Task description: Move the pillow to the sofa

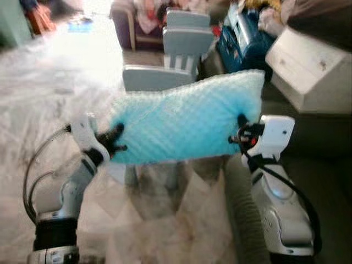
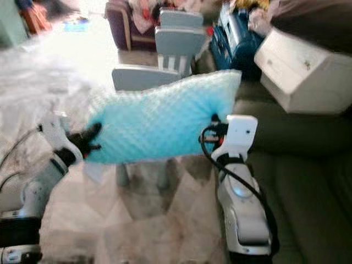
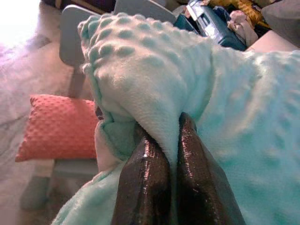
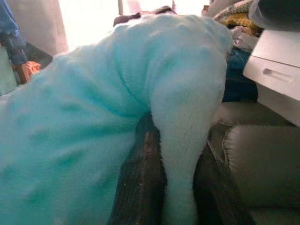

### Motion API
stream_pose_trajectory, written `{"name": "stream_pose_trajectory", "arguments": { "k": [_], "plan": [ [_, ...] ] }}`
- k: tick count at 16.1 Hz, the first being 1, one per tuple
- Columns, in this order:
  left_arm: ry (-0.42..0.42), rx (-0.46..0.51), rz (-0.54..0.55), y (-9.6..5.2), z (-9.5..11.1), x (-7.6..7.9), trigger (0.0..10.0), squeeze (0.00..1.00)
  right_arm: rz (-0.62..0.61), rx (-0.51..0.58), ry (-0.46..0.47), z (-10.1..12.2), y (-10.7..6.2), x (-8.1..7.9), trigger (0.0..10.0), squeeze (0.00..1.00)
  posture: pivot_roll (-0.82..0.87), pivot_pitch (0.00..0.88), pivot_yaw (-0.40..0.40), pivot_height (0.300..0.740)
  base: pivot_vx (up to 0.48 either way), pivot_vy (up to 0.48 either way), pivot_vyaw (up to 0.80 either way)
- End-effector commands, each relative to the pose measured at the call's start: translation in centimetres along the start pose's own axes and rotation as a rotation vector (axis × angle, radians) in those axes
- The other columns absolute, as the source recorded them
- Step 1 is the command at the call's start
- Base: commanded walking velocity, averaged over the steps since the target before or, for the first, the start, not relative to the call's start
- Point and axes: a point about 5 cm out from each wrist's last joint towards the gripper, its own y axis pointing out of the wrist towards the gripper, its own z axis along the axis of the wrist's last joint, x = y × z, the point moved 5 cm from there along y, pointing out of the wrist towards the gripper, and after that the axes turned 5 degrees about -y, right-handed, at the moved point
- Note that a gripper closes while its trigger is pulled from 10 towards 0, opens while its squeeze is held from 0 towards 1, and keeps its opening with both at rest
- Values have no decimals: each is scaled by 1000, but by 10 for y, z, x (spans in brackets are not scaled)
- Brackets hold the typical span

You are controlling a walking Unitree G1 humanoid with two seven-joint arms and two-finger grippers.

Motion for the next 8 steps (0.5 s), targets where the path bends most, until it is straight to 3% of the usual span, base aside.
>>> {"name": "stream_pose_trajectory", "arguments": {
  "k": [1, 4, 8],
  "plan": [
    [10, 2, -21, 5, 3, 7, 10000, 0, -34, 23, -19, 6, -1, 10, 0, 0, -86, 57, -52, 740, 0, 480, 0],
    [18, 4, -23, 6, 4, 7, 10000, 0, -37, 26, -22, 6, -1, 11, 0, 0, -88, 57, -52, 740, 0, 480, 0],
    [34, 7, -17, 8, 6, 6, 10000, 0, -39, 32, -26, 7, 0, 11, 0, 0, -90, 56, -52, 740, 0, 0, 0]
  ]
}}
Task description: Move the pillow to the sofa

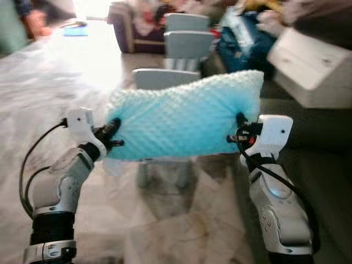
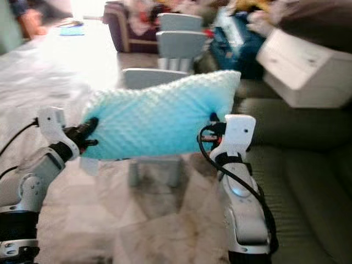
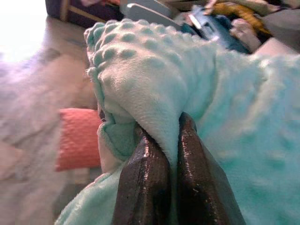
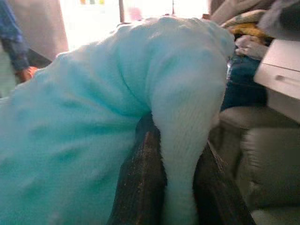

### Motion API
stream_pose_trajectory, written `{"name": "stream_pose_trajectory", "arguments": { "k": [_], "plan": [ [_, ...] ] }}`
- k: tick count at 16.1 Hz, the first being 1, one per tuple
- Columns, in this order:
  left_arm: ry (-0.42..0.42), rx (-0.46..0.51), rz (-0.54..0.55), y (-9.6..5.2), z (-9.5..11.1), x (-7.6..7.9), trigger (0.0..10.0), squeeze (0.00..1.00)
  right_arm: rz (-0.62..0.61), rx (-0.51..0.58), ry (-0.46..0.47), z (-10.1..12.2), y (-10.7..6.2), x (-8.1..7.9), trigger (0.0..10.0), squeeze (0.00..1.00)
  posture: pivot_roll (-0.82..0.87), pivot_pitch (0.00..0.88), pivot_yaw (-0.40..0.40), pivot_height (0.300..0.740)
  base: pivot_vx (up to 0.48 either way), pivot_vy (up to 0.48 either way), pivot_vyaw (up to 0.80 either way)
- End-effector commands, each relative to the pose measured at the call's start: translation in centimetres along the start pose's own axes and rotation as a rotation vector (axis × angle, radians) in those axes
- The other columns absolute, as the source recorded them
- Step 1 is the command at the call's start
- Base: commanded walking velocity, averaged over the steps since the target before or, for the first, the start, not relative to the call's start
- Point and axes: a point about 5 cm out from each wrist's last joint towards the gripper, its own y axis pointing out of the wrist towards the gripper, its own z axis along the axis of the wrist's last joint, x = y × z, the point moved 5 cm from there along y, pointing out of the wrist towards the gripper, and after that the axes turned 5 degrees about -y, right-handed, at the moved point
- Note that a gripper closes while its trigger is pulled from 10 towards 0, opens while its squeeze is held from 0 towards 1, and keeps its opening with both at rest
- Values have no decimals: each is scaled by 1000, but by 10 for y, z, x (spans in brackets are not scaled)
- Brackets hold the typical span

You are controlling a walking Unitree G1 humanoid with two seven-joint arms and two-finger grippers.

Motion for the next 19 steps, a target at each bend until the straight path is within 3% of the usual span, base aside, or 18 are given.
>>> {"name": "stream_pose_trajectory", "arguments": {
  "k": [1, 5, 9, 11, 13, 14, 15, 16, 18, 19],
  "plan": [
    [16, -7, -17, 5, -1, 8, 10000, 0, -48, 16, -14, 4, -1, 14, 0, 0, -91, 56, -51, 740, 0, 0, 0],
    [34, 54, -36, 8, 13, 7, 10000, 0, -59, 12, -10, 4, 0, 17, 0, 0, -92, 58, -50, 740, 0, 0, -114],
    [85, 53, 42, 6, 13, -9, 10000, 0, -67, 5, -2, 3, 1, 18, 0, 0, -94, 60, -48, 740, 0, 0, -800],
    [67, 46, 14, 6, 11, -7, 10000, 0, -69, 5, -3, 4, 1, 19, 0, 0, -96, 60, -47, 740, 0, 0, -800],
    [147, 58, -8, 5, 11, -9, 10000, 0, -71, 3, -5, 3, 1, 20, 0, 0, -96, 61, -49, 740, 0, 0, -800],
    [192, 9, 6, 5, 6, -12, 10000, 0, -71, 2, -5, 4, 1, 20, 0, 0, -95, 63, -50, 740, 0, 0, -800],
    [195, 12, 22, 6, 7, -14, 10000, 0, -71, 2, -6, 4, 1, 20, 0, 0, -93, 66, -51, 740, 0, 0, -800],
    [199, 5, 41, 7, 8, -13, 10000, 0, -69, 2, -6, 3, 1, 20, 0, 0, -91, 66, -53, 740, 0, 0, -800],
    [207, 16, -31, 8, 13, -1, 10000, 0, -65, 1, -6, 3, 1, 20, 0, 0, -88, 65, -55, 740, 0, 0, -800],
    [189, 28, -9, 7, 14, -4, 10000, 0, -64, 1, -6, 3, 2, 19, 0, 0, -87, 64, -56, 740, 0, 0, -800]
  ]
}}
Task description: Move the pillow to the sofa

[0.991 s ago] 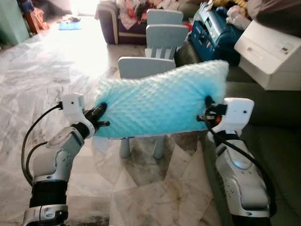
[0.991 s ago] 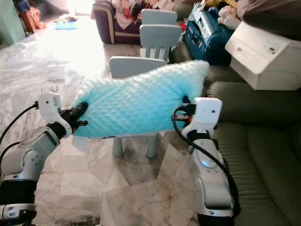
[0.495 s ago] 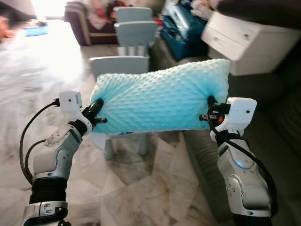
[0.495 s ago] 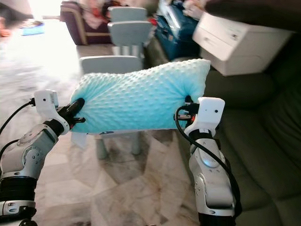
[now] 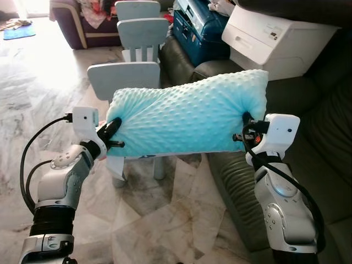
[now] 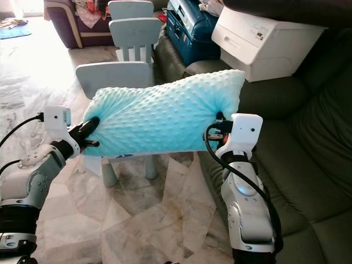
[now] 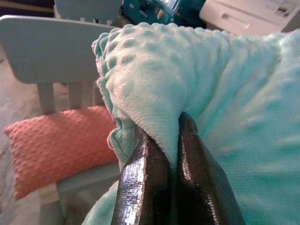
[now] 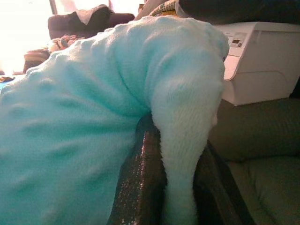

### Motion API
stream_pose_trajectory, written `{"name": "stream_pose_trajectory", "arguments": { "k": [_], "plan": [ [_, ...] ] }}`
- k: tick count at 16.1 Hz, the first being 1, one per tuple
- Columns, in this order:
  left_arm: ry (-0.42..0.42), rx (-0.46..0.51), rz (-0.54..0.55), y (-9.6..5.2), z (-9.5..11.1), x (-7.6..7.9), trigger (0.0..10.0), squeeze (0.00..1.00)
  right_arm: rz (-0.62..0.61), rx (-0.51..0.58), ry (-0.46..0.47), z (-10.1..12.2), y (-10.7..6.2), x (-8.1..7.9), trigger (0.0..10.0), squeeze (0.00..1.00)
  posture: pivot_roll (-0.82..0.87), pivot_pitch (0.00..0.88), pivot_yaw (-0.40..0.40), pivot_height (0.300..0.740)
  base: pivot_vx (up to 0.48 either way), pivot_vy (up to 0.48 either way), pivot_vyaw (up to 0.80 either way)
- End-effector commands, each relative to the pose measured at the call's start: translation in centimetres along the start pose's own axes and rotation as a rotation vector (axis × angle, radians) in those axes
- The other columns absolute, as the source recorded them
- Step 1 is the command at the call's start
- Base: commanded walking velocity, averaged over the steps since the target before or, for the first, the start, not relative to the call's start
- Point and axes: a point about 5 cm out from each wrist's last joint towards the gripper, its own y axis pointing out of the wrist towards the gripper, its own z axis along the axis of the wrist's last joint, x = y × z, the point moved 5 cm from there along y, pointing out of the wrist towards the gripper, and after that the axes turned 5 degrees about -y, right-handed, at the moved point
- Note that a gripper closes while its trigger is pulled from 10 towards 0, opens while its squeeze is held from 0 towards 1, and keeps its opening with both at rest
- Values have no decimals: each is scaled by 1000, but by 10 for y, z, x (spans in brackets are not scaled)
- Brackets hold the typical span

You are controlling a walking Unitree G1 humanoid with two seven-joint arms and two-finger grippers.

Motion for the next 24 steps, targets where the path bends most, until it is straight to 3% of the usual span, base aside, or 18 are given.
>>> {"name": "stream_pose_trajectory", "arguments": {
  "k": [1, 8, 10, 11, 14, 18, 24],
  "plan": [
    [-6, 33, 5, -1, 9, -1, 10000, 0, -31, 15, -8, 5, 2, 8, 0, 0, -87, 63, -56, 740, 0, 0, -800],
    [-14, 24, -36, 1, 10, 2, 10000, 0, -27, 14, -5, 5, 3, 7, 0, 0, -86, 56, -53, 740, 0, 0, -800],
    [11, -11, -65, 3, 5, 6, 10000, 0, -45, 12, -12, 4, 1, 11, 0, 0, -92, 54, -46, 740, 0, 0, -800],
    [71, -34, -74, 6, -4, 12, 10000, 0, -84, 3, -26, 0, -3, 22, 0, 0, -103, 54, -33, 740, 0, 0, -800],
    [108, -27, -75, 10, -11, 23, 10000, 0, -113, -1, -33, -3, -9, 29, 0, 0, -120, 56, -19, 740, 0, 0, -800],
    [55, -32, -63, 9, -17, 23, 10000, 0, -95, 13, -39, 0, -7, 22, 0, 0, -108, 59, -28, 740, 0, 0, 0],
    [17, -5, -85, 7, -8, 17, 10000, 0, -75, 25, -46, 2, -4, 18, 0, 0, -105, 62, -26, 740, 96, 0, 0]
  ]
}}
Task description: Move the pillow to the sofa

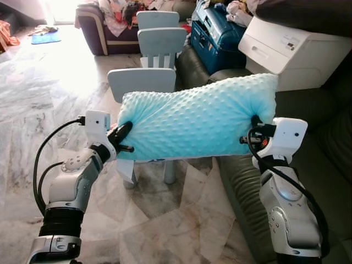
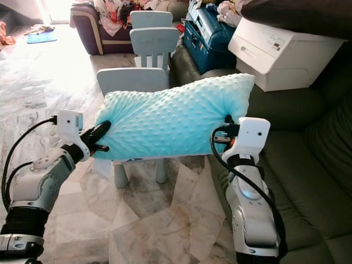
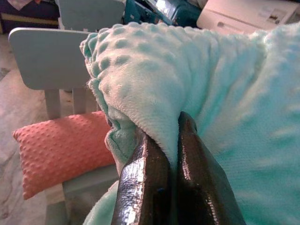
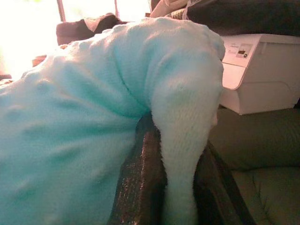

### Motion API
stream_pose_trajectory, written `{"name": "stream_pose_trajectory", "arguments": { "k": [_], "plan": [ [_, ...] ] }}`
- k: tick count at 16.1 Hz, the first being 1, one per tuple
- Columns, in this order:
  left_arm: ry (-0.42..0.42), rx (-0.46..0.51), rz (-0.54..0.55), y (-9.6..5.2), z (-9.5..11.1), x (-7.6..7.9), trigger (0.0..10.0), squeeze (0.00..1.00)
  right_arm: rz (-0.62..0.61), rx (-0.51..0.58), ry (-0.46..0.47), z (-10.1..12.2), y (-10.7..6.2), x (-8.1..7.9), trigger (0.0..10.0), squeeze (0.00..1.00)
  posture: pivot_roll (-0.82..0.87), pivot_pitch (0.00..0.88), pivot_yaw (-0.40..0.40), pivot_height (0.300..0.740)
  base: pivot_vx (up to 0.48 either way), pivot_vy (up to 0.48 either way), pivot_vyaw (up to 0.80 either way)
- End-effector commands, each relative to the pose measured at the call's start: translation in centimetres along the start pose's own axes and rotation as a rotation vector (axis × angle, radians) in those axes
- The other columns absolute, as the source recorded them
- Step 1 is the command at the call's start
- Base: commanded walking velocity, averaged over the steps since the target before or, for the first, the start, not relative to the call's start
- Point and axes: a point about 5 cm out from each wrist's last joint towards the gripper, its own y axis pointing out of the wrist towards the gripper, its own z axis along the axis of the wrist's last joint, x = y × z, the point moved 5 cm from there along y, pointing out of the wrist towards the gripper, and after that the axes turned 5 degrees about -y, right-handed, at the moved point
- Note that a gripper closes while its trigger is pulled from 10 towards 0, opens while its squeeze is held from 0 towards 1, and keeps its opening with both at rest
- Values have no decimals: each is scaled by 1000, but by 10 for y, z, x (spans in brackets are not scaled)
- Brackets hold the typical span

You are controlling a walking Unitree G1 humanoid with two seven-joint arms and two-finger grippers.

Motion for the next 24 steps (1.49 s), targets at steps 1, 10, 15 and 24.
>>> {"name": "stream_pose_trajectory", "arguments": {
  "k": [1, 10, 15, 24],
  "plan": [
    [6, 15, -3, 1, 9, -2, 10000, 0, -15, 30, -13, 6, 0, 4, 0, 0, -106, 63, -26, 740, 349, 0, 0],
    [-9, 16, 9, -1, 8, -5, 10000, 0, -7, 30, -10, 7, 1, 4, 0, 0, -107, 68, -32, 740, 352, 0, 0],
    [-10, 12, 4, -1, 7, -4, 10000, 0, -6, 23, -7, 6, 0, 4, 0, 0, -110, 71, -34, 740, 384, 0, 0],
    [-7, 3, 5, 0, 6, -5, 10000, 0, -1, 17, -4, 5, 0, 3, 0, 0, -110, 72, -33, 740, 392, 0, -594]
  ]
}}
